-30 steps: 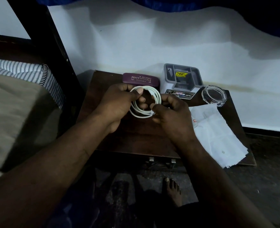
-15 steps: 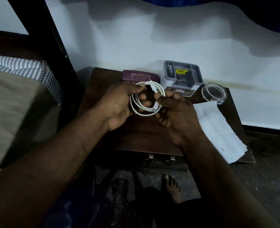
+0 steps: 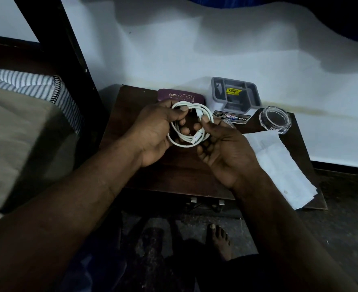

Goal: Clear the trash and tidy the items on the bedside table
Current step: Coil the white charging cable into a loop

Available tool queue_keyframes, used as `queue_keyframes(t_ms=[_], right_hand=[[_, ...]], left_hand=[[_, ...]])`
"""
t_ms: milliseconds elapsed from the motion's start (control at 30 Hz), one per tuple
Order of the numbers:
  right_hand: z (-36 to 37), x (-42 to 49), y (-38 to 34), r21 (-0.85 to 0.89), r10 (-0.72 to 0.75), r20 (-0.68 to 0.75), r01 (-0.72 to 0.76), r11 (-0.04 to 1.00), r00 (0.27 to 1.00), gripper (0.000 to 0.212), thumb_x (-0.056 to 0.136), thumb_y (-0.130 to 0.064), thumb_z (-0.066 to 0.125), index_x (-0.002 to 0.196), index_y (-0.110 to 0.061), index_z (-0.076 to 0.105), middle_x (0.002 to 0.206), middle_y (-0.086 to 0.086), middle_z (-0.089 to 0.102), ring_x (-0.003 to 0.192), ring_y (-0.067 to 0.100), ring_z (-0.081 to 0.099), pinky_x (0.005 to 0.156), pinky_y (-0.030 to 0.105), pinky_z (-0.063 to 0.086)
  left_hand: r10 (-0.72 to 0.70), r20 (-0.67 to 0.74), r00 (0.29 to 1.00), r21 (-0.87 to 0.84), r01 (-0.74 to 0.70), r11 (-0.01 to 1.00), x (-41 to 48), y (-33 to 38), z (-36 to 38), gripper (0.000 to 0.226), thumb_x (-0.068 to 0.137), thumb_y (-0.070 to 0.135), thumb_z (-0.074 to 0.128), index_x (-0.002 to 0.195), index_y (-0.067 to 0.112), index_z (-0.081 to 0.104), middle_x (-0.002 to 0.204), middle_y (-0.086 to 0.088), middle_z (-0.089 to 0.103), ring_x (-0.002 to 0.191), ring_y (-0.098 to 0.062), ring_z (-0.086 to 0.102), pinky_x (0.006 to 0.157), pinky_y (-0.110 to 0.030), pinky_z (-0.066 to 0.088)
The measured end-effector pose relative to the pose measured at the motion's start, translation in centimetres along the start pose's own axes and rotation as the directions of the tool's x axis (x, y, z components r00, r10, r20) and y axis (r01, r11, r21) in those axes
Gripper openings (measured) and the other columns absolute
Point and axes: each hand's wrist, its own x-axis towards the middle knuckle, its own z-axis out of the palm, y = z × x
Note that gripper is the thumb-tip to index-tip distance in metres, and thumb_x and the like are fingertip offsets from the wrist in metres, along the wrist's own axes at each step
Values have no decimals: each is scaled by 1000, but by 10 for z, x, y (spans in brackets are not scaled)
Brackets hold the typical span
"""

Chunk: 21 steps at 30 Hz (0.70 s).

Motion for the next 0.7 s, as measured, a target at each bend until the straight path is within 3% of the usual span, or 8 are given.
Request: queue_keyframes(t_ms=[100,333,533,600,700], right_hand=[[2,1,0,16,29,-12,-29,999,1000,7,97,-19,66,92,-24,67,74,-9,71,63,3,61,62,20,46],[-2,1,-4,1,87,53,-87,996,995,9,92,-13,68,89,-22,68,73,-7,70,62,5,63,61,21,46],[-5,-1,-7,-41,138,142,-133,990,980,15,90,-5,65,93,-19,72,80,-2,72,74,10,66,64,23,44],[-4,-1,-6,-46,131,119,-127,991,984,18,90,-4,65,97,-19,73,81,-2,72,73,8,66,61,21,44],[-1,0,-3,-40,52,-24,-53,998,998,16,91,-6,66,88,-22,71,69,-6,70,63,5,64,60,21,44]], left_hand=[[22,-19,1000,-11,-22,1000,0,-1,2,9,99,4,56,104,7,63,69,3,55,63,-6,48,56,-20,43],[42,21,999,-10,-42,999,-4,1,3,23,100,5,53,83,14,65,61,5,55,51,-6,47,51,-19,44],[27,94,995,-53,-22,998,-5,1,1,6,97,5,55,100,5,61,71,-2,57,55,-8,49,53,-20,45],[26,109,994,-44,-21,999,-5,0,1,9,96,5,56,104,3,59,68,-1,62,54,-8,50,54,-21,46],[48,83,995,-32,-46,998,-3,-1,1,15,96,4,57,86,9,67,66,0,57,55,-11,46,59,-27,51]])
